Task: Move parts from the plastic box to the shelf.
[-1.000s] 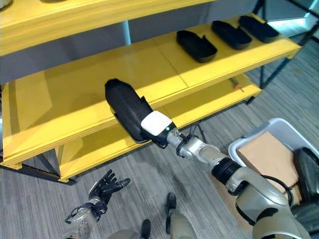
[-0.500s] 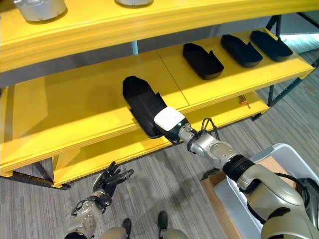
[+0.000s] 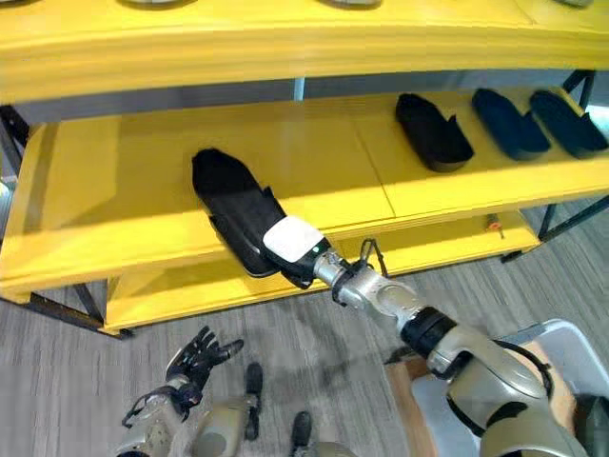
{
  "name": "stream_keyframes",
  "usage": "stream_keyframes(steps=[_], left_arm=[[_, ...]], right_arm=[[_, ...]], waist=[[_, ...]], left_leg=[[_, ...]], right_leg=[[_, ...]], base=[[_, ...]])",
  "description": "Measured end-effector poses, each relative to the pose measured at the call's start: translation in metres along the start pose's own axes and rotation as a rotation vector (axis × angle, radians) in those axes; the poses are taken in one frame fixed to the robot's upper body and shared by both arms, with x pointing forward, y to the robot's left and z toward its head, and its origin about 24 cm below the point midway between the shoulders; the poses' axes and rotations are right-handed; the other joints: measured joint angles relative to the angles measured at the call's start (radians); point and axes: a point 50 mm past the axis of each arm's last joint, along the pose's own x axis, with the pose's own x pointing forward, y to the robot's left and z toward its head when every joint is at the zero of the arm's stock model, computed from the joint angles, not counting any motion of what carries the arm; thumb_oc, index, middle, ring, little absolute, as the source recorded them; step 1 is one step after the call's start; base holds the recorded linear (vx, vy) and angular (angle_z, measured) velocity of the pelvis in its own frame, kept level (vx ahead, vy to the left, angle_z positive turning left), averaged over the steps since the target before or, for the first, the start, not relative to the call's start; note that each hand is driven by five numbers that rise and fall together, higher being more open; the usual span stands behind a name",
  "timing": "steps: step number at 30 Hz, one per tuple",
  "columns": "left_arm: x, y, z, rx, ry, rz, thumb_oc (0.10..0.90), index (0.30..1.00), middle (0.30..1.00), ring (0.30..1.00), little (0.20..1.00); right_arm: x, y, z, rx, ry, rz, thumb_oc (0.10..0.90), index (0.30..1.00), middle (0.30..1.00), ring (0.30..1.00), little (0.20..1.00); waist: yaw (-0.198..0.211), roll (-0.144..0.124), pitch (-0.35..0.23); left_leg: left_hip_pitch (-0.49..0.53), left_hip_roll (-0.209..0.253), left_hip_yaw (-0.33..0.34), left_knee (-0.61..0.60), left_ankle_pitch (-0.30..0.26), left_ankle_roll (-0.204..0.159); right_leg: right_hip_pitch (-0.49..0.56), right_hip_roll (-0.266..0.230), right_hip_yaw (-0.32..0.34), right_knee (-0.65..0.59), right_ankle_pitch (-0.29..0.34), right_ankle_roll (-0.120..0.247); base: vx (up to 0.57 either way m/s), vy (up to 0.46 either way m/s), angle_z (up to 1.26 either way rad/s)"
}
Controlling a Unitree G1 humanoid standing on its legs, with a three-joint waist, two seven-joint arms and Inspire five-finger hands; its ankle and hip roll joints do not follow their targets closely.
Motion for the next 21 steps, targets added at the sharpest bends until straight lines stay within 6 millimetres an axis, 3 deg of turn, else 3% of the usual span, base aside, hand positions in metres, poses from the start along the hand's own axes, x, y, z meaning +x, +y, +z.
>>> stream_keyframes(steps=[3,6,10,12,13,14,15,18,19,21], left_arm=[[0.009,-0.013,0.023,0.016,-0.085,-0.044,0.900,1.000,1.000,1.000,1.000],[0.012,-0.017,0.033,0.023,-0.116,-0.060,0.900,1.000,1.000,1.000,1.000],[0.007,-0.008,0.026,0.020,-0.095,-0.032,0.900,1.000,1.000,1.000,1.000],[0.004,0.000,0.019,0.014,-0.077,-0.005,0.900,1.000,1.000,1.000,1.000],[0.000,0.002,0.008,0.015,-0.041,0.003,0.900,1.000,1.000,1.000,1.000],[-0.004,0.002,0.000,0.024,-0.016,-0.010,0.900,1.000,1.000,1.000,1.000],[-0.005,0.003,-0.002,0.026,-0.010,-0.006,0.900,1.000,1.000,1.000,1.000],[-0.006,0.007,-0.003,0.034,-0.002,0.001,0.900,1.000,1.000,1.000,1.000],[-0.005,0.006,-0.003,0.036,0.003,0.000,0.900,1.000,1.000,1.000,1.000],[-0.005,0.010,-0.003,0.032,0.002,0.015,0.900,1.000,1.000,1.000,1.000]], right_arm=[[-0.002,-0.008,-0.014,-0.009,0.069,-0.024,0.400,0.300,0.300,0.300,0.300],[0.000,-0.012,-0.018,-0.007,0.093,-0.043,0.400,0.300,0.300,0.300,0.300],[0.004,-0.011,-0.014,0.006,0.085,-0.047,0.400,0.300,0.300,0.300,0.300],[0.007,-0.008,-0.008,0.018,0.070,-0.046,0.400,0.300,0.300,0.300,0.300],[0.011,-0.007,-0.002,0.026,0.061,-0.051,0.400,0.300,0.300,0.300,0.300],[0.007,-0.001,0.000,0.035,0.062,-0.035,0.400,0.300,0.300,0.300,0.300],[0.006,0.000,0.001,0.036,0.060,-0.036,0.400,0.300,0.300,0.300,0.300],[0.007,-0.003,0.002,0.043,0.054,-0.055,0.400,0.300,0.300,0.300,0.300],[0.005,-0.002,0.000,0.040,0.060,-0.052,0.400,0.300,0.300,0.300,0.300],[0.003,0.004,0.001,0.046,0.066,-0.035,0.400,0.300,0.300,0.300,0.300]], waist=[[0.015,0.001,-0.001],[0.036,0.001,-0.002],[0.044,0.007,-0.005],[0.040,0.016,-0.008],[0.020,0.054,-0.003],[-0.014,0.062,-0.005],[-0.016,0.064,-0.004],[-0.019,0.077,-0.009],[-0.020,0.090,-0.012],[-0.023,0.108,-0.025]], left_leg=[[0.037,-0.032,-0.002,-0.032,-0.008,0.015],[0.065,-0.038,0.001,-0.034,-0.030,0.017],[0.099,-0.034,0.012,-0.032,-0.059,0.027],[0.121,-0.025,0.014,-0.031,-0.080,0.034],[0.140,0.008,0.011,-0.010,-0.102,0.054],[0.177,0.005,-0.013,-0.012,-0.119,0.042],[0.191,0.003,-0.015,-0.016,-0.124,0.038],[0.194,-0.001,-0.020,-0.013,-0.130,0.023],[0.189,-0.006,-0.026,-0.008,-0.133,0.026],[0.191,-0.006,-0.074,-0.008,-0.147,0.029]], right_leg=[[0.008,-0.031,0.005,0.023,0.002,0.013],[0.021,-0.040,0.005,0.038,0.015,0.035],[0.014,-0.042,0.008,0.116,0.006,0.066],[-0.021,-0.036,0.007,0.221,-0.017,0.073],[-0.149,-0.011,0.030,0.506,-0.020,0.077],[-0.226,-0.021,0.053,0.628,-0.071,0.074],[-0.248,-0.029,0.059,0.612,-0.081,0.061],[-0.267,-0.105,0.052,0.328,-0.049,0.053],[-0.271,-0.160,0.062,0.212,-0.013,0.071],[-0.285,-0.285,0.072,-0.019,0.124,0.102]], base=[[0.15,0.152,0.10],[0.10,0.092,-0.03],[0.12,0.127,-0.10],[0.14,0.186,-0.23],[0.18,0.038,0.18],[0.21,-0.042,0.21],[0.17,-0.061,0.39],[0.12,-0.107,0.07],[0.08,-0.071,0.24],[0.17,-0.193,0.46]])
